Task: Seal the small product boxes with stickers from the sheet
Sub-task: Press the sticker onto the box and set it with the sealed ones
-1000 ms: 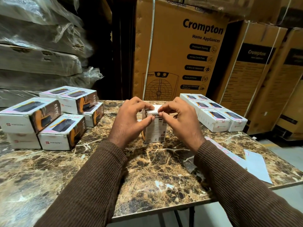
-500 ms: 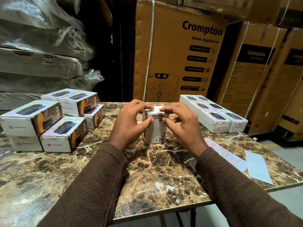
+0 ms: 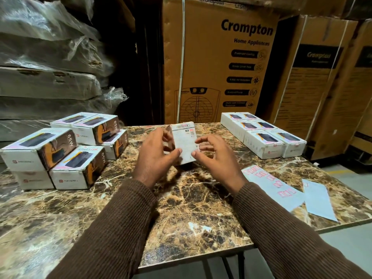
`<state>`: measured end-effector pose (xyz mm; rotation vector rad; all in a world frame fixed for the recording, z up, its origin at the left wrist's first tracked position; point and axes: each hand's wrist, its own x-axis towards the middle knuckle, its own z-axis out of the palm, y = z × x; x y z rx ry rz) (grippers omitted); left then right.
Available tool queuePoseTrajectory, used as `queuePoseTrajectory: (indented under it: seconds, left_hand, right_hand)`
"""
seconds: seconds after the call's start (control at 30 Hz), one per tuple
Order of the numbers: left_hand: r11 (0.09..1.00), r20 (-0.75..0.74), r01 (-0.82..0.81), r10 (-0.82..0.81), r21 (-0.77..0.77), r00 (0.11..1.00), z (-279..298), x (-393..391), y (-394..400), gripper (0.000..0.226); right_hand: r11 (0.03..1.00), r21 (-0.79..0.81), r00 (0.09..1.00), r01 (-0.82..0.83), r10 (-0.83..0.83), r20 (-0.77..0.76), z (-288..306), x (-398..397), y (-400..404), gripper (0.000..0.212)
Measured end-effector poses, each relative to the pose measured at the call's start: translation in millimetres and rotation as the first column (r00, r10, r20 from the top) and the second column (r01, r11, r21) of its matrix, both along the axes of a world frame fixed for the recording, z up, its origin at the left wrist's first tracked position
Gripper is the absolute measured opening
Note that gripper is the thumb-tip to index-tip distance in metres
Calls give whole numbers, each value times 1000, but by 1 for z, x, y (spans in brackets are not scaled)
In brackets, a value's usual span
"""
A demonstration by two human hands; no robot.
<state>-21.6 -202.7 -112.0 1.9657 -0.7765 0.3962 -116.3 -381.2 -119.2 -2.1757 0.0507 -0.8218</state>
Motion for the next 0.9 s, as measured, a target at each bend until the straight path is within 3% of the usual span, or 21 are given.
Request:
queuePoseTrajectory:
  seconds: [0.13,0.4,0.63,0.9]
  left_hand:
    - [993,-44,32,-27,110,999,-10,-1,-7,38]
    - [997,-140,59,-52,45,989,-10,2,-5,29]
    - [996,-193,84,-77,31,978,-9,0,-3,30]
    - [981,-223,61,-18,185,975,-15,1,-1,28]
  right_hand:
    - [992,115,986,-43,61,-153,-2,3,1,33]
    - [997,71,991,-20,29,-134,-3,-2,0,42]
    - [997,68,990,31,-21,-142,-4,-3,-5,34]
    - [994,78,982,76,-61,-179,-7,-6,-7,14]
